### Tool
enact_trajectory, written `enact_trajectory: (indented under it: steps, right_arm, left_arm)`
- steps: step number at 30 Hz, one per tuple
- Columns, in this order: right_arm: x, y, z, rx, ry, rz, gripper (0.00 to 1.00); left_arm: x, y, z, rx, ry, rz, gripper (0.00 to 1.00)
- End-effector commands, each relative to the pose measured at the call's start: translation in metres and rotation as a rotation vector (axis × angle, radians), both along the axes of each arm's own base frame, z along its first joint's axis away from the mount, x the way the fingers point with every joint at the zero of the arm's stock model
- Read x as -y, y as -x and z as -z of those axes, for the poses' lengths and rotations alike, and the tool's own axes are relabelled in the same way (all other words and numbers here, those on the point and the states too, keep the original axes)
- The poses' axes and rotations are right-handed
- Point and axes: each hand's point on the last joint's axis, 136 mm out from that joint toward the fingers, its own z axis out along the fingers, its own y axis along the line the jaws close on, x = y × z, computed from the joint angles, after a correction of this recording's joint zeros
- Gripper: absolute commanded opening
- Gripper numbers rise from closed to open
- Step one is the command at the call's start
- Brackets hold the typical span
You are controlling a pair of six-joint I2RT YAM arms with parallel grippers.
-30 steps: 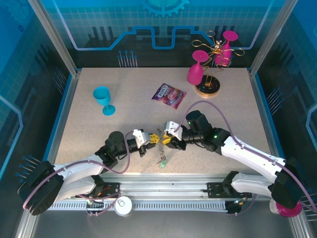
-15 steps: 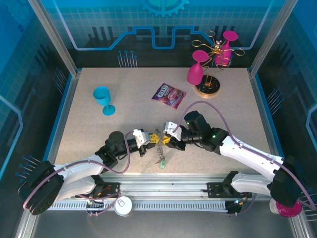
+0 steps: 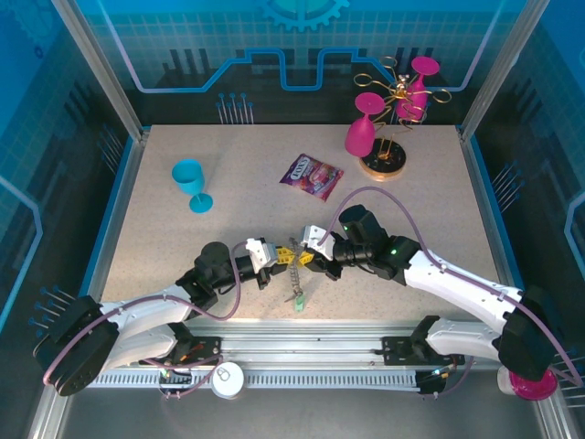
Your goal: Put the keys on the keyring
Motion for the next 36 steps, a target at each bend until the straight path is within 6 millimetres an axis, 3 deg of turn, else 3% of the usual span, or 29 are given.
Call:
enact_trajectory:
  steps: [1, 19, 24, 27, 33, 36]
  right_arm:
    - [-0.009, 0.001, -0.01, 0.023, -0.024, -0.026, 0.09]
    - [-0.019, 0.006, -0.01, 0.036, -0.019, -0.067, 0.01]
    - [-0.012, 0.004, -0.008, 0.064, 0.006, -0.037, 0.2]
    - [-0.003, 0.008, -0.008, 0.066, 0.025, -0.045, 0.25]
    - [0.014, 0.014, -0.028, 0.012, -0.063, -0.075, 0.27]
    - [0.02, 0.003, -0.034, 0.003, -0.118, -0.031, 0.24]
  left_arm:
    - [0.001, -0.006, -0.019, 0.057, 0.035, -0.01, 0.0]
    - [0.003, -0.006, -0.021, 0.063, 0.046, -0.004, 0.0]
    - [0.002, -0.005, -0.022, 0.069, 0.054, -0.004, 0.0]
    - [0.002, -0.004, -0.023, 0.074, 0.059, -0.001, 0.0]
    - [0.002, -0.003, -0.021, 0.08, 0.067, 0.004, 0.0]
    - [0.002, -0.002, -0.02, 0.081, 0.071, 0.005, 0.0]
